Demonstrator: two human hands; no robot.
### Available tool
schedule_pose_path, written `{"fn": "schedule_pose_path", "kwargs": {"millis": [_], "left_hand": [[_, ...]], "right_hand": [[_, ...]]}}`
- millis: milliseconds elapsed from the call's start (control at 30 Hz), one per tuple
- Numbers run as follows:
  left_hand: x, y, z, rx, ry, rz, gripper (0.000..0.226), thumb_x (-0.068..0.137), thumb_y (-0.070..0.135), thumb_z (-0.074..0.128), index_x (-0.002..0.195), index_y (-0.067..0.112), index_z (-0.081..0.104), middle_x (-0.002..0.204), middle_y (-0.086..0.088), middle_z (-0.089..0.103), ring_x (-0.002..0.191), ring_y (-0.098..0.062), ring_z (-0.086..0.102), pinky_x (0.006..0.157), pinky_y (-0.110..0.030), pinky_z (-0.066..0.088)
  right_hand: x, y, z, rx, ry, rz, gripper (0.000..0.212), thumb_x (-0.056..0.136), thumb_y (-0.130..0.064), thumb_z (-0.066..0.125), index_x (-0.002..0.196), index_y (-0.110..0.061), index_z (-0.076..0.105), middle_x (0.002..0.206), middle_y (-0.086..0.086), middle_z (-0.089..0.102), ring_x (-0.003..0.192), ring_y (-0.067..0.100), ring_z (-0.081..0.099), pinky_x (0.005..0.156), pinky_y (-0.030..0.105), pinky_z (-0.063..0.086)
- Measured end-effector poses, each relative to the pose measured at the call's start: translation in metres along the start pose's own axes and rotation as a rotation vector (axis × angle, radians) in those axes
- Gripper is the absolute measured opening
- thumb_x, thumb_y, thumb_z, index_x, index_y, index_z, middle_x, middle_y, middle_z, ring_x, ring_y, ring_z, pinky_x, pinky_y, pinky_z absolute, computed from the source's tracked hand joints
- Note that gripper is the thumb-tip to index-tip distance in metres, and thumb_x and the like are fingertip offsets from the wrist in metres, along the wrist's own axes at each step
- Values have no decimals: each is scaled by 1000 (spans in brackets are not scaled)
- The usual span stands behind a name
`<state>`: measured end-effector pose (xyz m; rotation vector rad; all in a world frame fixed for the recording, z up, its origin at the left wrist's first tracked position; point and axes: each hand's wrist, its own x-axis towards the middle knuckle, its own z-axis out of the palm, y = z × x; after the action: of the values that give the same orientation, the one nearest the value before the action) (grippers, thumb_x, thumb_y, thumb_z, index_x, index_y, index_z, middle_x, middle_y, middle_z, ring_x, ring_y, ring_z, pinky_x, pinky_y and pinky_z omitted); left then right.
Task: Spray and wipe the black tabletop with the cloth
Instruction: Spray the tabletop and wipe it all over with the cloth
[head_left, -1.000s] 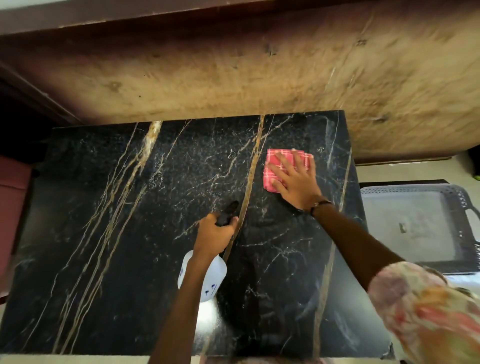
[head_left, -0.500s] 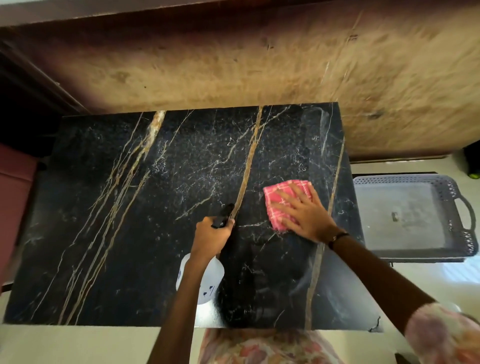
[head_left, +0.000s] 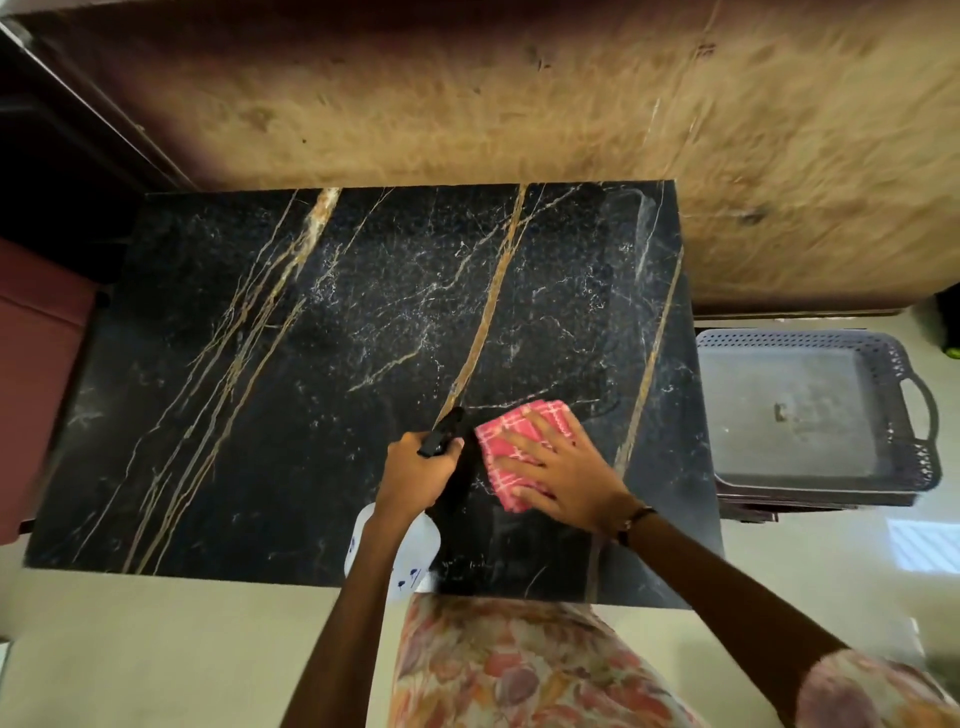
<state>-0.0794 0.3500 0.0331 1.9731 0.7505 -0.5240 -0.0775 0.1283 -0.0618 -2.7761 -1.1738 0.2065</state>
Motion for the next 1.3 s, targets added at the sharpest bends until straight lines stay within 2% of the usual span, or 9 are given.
{"fn": "schedule_pose_path", "kwargs": {"millis": [233, 333, 433, 567, 700, 867, 1067, 1200, 1300], "left_hand": [[-19, -23, 3, -15, -37, -26, 26, 85, 31, 67, 93, 6, 68, 86, -18, 71, 63, -22, 58, 58, -28, 45], [-31, -30, 2, 0, -36, -1, 22, 85, 30, 67, 86, 8, 69, 78, -14, 70, 66, -25, 62, 63, -32, 47], [-41, -37, 1, -7, -40, 15, 20, 85, 27, 66, 70, 15, 66, 58, -5, 61, 53, -19, 55, 60, -31, 44], [-48, -52, -2, -47, -39, -30, 20, 84, 25, 68, 67, 20, 59, 63, -5, 61, 57, -20, 57, 64, -34, 48], [-57, -69, -4, -44, -34, -49, 21, 80, 39, 69, 82, 18, 64, 84, -13, 69, 72, -29, 63, 75, -43, 54], [-69, -87, -11, -51, -21, -15, 19, 84, 30, 68, 81, 12, 65, 79, -19, 67, 58, -23, 57, 57, -35, 46], [-82, -107, -16, 6, -9, -2, 28, 85, 29, 65, 91, 2, 64, 59, -5, 55, 48, -18, 50, 52, -31, 43], [-90, -117, -20, -28, -7, -3, 29, 84, 32, 67, 90, 4, 66, 69, -13, 64, 52, -21, 52, 56, -32, 43], [-97, -122, -20, -21, -25, 14, 31, 84, 34, 67, 86, 2, 68, 72, -19, 65, 52, -24, 51, 55, -31, 43]], "right_hand": [[32, 12, -16, 54, -54, 352, 51, 97, -55, 22, 145, -41, 28, 156, -3, 25, 144, 36, 15, 108, 71, 6], [53, -30, -8, 72, -50, 296, 50, 97, -52, 21, 143, -38, 36, 155, -2, 27, 143, 38, 16, 107, 71, 1], [35, -76, 1, 63, -55, 127, 46, 97, -50, 27, 135, -34, 49, 152, -1, 34, 143, 38, 19, 107, 71, 3], [-33, -84, 13, 72, -72, -8, 43, 97, -53, 32, 137, -40, 40, 152, -3, 35, 143, 34, 20, 109, 69, 16], [-64, -37, 8, 20, -80, 58, 50, 97, -56, 26, 145, -41, 30, 154, -4, 29, 145, 31, 15, 112, 64, 10], [-12, -68, -3, 47, -50, 327, 51, 97, -54, 22, 145, -39, 29, 155, -2, 25, 144, 35, 15, 109, 71, 8], [-17, -145, 17, 85, -67, 133, 47, 96, -51, 28, 139, -35, 40, 153, 0, 33, 143, 37, 21, 107, 72, 14], [-82, -118, 20, 37, -49, 104, 49, 97, -55, 25, 144, -38, 29, 155, -3, 26, 145, 33, 13, 111, 68, 8], [-118, -72, 13, 15, -46, 258, 51, 98, -56, 20, 145, -38, 25, 154, 1, 29, 144, 33, 15, 111, 67, 9]]}}
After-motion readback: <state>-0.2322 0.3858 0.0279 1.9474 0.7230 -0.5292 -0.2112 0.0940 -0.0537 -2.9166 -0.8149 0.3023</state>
